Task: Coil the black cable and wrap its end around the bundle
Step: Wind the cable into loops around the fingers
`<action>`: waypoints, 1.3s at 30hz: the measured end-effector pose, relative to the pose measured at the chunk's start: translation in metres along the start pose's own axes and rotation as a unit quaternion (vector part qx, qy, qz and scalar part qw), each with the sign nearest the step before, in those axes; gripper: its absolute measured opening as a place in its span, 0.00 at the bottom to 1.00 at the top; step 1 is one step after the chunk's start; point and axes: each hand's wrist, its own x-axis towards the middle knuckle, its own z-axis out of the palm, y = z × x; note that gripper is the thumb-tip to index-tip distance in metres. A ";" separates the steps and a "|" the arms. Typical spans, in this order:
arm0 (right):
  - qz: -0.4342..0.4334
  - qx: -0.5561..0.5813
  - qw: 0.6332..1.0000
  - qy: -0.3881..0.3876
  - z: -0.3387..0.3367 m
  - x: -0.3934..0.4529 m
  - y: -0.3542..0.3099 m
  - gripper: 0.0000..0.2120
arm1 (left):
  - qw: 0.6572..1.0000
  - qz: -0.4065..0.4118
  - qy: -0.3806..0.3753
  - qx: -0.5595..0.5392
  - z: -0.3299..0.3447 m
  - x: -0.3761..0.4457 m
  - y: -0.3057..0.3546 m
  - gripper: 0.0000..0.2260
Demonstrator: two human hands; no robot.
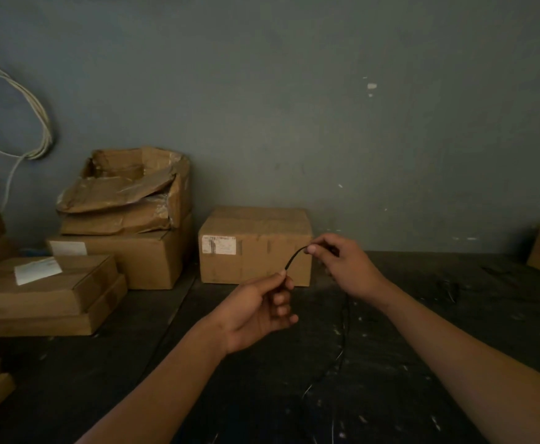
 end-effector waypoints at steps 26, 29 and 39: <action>-0.044 -0.248 0.947 -0.198 0.004 -0.017 -0.050 0.07 | 0.974 0.102 0.033 0.198 -0.043 0.036 0.023 0.14; -0.060 -0.284 0.944 -0.156 -0.017 -0.003 -0.063 0.07 | 0.972 0.080 0.015 0.219 -0.045 0.036 0.013 0.16; -0.123 -0.313 0.938 -0.078 -0.040 0.018 -0.070 0.07 | 0.989 0.021 -0.044 0.142 -0.024 0.029 0.011 0.18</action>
